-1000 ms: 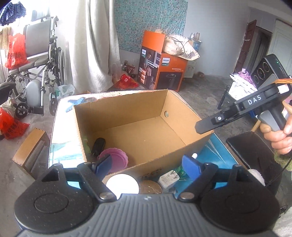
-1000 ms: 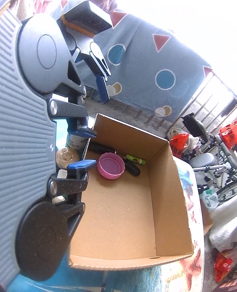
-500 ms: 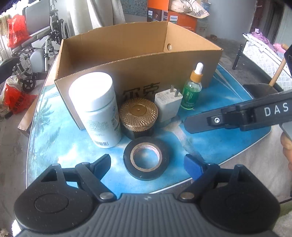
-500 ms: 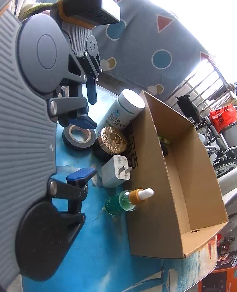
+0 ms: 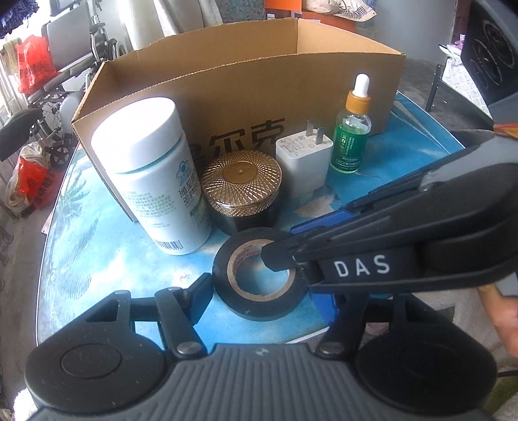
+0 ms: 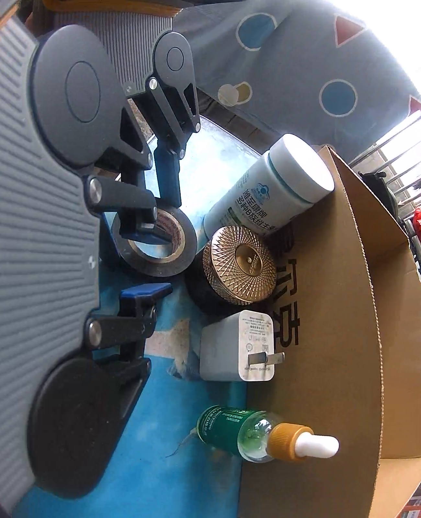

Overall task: Organize rigid objects
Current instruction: 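Move the right gripper to the black tape roll on the table, then close the right gripper on the rim of the black tape roll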

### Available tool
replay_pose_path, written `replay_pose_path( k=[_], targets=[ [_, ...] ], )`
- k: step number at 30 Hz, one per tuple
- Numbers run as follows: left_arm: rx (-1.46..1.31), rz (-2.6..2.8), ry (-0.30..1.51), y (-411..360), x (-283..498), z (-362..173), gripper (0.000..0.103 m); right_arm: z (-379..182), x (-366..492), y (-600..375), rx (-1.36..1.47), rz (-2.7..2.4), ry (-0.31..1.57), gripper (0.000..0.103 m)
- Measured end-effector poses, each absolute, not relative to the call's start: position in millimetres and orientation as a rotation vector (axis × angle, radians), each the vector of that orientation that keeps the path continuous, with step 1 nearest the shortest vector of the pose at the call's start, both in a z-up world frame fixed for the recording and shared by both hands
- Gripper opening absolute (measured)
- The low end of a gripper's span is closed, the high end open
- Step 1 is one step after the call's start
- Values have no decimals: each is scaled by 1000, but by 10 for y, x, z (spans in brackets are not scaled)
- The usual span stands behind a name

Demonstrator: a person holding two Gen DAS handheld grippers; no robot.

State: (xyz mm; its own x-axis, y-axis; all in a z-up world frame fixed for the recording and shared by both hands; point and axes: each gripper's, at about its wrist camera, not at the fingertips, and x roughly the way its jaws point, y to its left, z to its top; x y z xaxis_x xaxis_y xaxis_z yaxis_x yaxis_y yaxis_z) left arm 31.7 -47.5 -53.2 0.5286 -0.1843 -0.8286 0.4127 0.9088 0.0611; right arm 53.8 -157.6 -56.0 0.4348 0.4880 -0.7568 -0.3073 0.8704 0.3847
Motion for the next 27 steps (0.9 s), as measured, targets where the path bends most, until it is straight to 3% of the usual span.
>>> replay_pose_path(
  k=[27],
  targets=[
    [343, -514, 927, -1187, 369, -559, 68, -658, 325, -2173, 289, 342, 973, 21]
  ],
)
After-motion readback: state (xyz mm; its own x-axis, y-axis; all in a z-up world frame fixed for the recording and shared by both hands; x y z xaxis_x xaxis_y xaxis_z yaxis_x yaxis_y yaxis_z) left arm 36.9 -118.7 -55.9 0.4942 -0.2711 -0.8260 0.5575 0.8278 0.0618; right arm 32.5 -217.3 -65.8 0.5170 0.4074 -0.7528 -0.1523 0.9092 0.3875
